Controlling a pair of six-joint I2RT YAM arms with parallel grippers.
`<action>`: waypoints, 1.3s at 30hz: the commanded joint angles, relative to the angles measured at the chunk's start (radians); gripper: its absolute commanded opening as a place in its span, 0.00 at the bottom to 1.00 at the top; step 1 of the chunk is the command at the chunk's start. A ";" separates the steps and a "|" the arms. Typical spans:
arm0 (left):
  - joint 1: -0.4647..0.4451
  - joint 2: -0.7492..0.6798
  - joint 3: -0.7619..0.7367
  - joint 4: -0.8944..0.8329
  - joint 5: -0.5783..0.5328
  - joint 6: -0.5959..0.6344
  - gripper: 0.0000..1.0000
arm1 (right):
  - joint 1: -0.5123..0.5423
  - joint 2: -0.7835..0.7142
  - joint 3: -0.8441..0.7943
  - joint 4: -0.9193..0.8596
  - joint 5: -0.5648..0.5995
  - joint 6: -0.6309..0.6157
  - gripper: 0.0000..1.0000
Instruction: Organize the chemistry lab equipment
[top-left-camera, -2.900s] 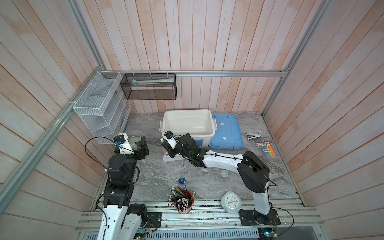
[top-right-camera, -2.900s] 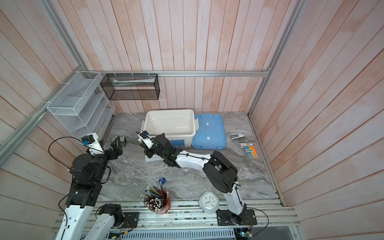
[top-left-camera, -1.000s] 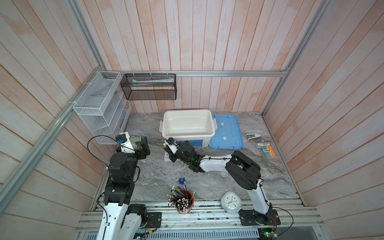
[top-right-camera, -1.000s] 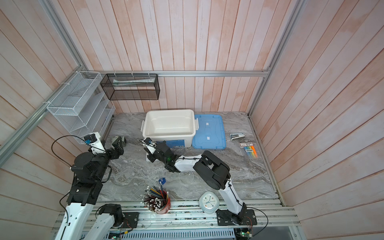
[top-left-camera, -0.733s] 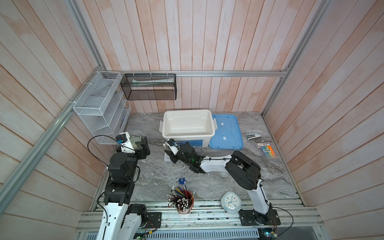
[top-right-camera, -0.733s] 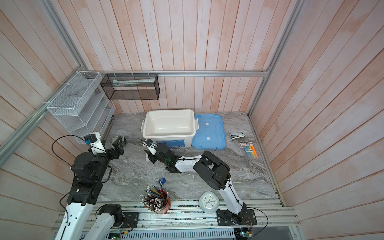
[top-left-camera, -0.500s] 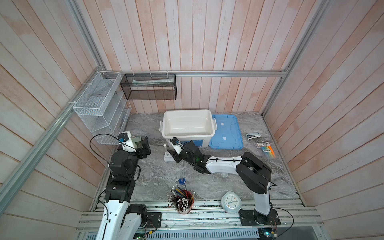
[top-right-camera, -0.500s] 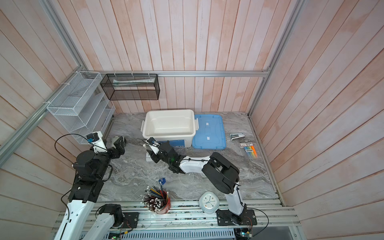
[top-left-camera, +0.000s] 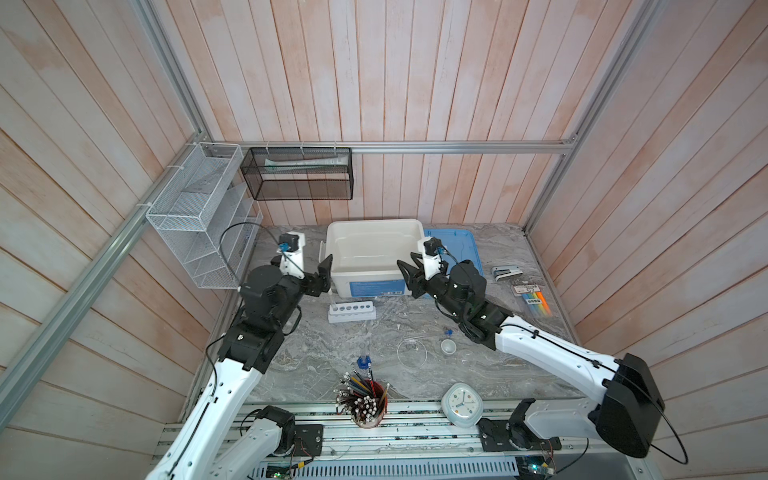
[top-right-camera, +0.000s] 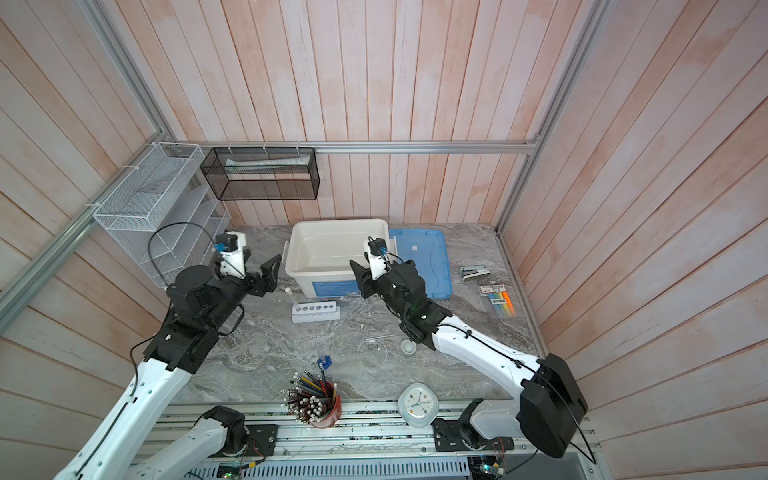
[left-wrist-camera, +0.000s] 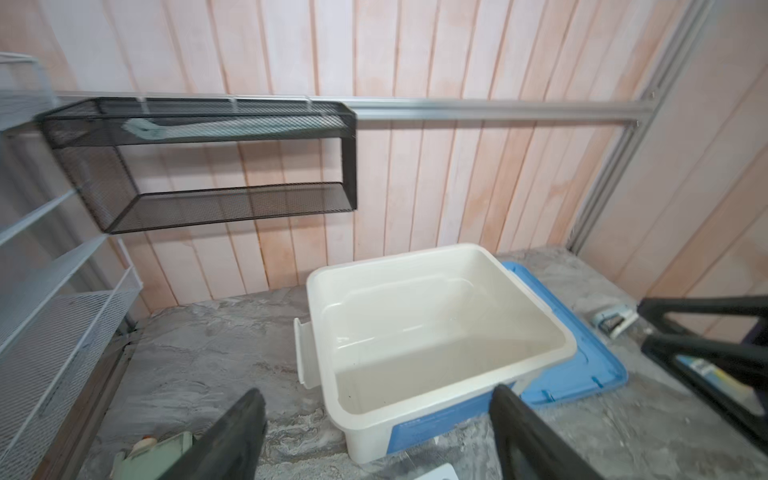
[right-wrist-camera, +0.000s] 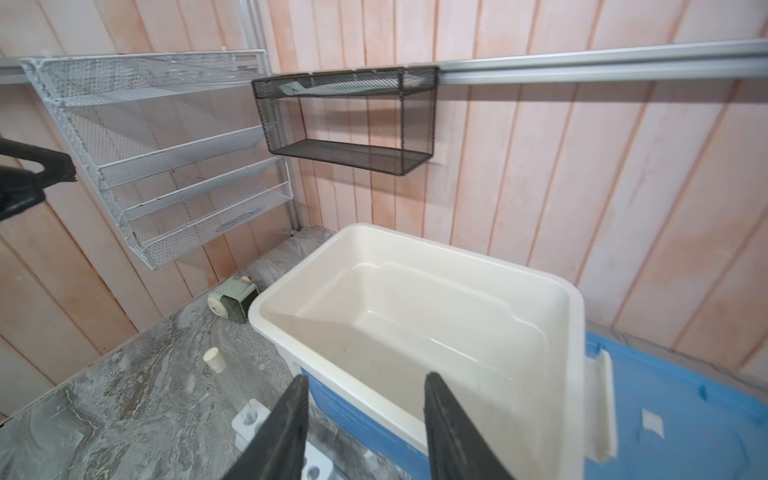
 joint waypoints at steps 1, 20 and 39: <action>-0.148 0.151 0.079 -0.063 -0.148 0.188 0.86 | -0.069 -0.096 -0.058 -0.143 0.000 0.076 0.47; -0.428 0.746 0.481 -0.274 0.118 0.386 0.83 | -0.544 -0.461 -0.190 -0.391 -0.195 0.182 0.47; -0.531 0.951 0.485 -0.193 0.241 0.288 0.77 | -0.650 -0.513 -0.243 -0.405 -0.231 0.242 0.47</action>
